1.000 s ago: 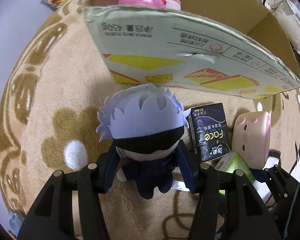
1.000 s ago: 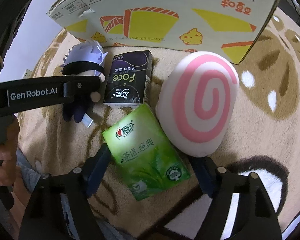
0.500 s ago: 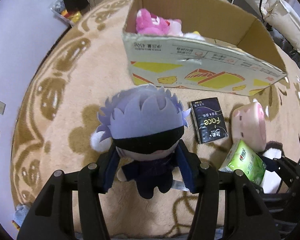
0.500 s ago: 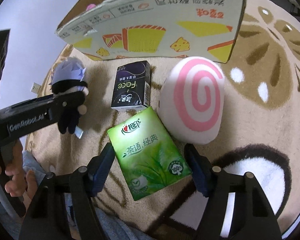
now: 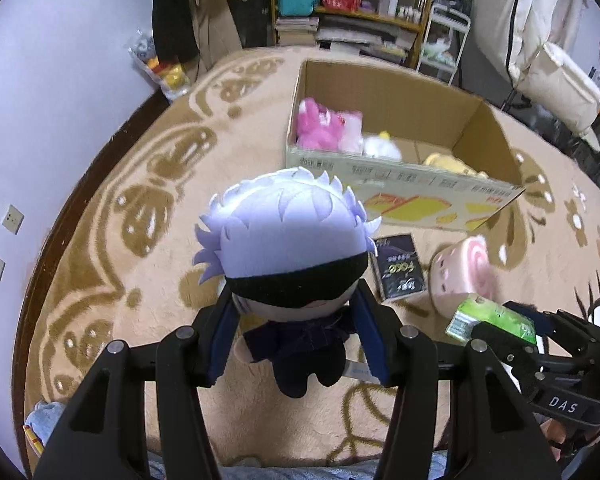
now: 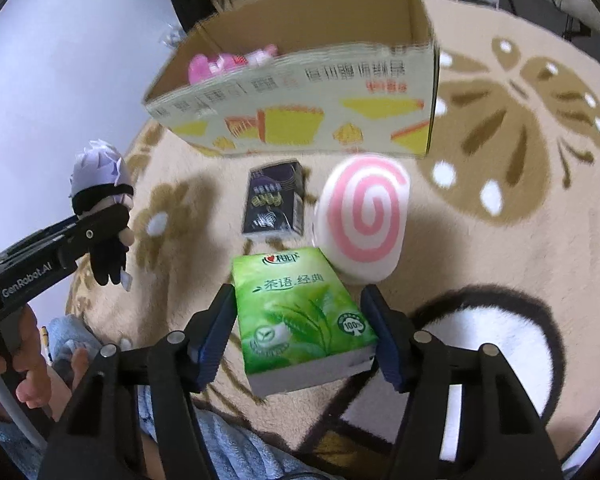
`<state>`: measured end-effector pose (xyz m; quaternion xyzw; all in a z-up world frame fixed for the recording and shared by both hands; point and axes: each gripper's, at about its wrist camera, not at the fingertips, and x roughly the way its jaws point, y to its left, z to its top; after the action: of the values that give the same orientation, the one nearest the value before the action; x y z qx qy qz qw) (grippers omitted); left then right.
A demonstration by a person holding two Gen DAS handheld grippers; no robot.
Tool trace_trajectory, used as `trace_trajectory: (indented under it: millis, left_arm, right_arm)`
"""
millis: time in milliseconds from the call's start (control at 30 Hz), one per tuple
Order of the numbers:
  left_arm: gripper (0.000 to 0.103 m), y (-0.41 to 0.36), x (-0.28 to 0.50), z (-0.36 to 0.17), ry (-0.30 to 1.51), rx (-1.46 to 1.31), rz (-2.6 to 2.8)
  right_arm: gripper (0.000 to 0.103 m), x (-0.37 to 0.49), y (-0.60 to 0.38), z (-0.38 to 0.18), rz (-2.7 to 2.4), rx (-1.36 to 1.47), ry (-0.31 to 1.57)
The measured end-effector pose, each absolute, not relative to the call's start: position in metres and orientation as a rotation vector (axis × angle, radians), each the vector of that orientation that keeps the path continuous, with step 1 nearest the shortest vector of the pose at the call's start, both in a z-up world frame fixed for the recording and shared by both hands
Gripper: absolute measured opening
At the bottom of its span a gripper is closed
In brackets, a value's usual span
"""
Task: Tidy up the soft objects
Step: 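Carry the doll and green tissue pack over the box and open both grippers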
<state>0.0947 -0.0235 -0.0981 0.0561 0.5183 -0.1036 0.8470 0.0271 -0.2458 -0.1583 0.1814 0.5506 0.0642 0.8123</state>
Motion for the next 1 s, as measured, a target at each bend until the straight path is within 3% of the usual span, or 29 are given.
trace_trajectory:
  millis: [567, 1000]
  left_arm:
    - [0.054, -0.037, 0.091, -0.074, 0.948, 0.144, -0.252]
    - [0.054, -0.05, 0.121, -0.046, 0.792, 0.163, -0.252]
  right_arm:
    - [0.065, 0.026, -0.258, -0.086, 0.045, 0.359, 0.821]
    - [0.062, 0.051, -0.259, -0.073, 0.031, 0.303, 0.705]
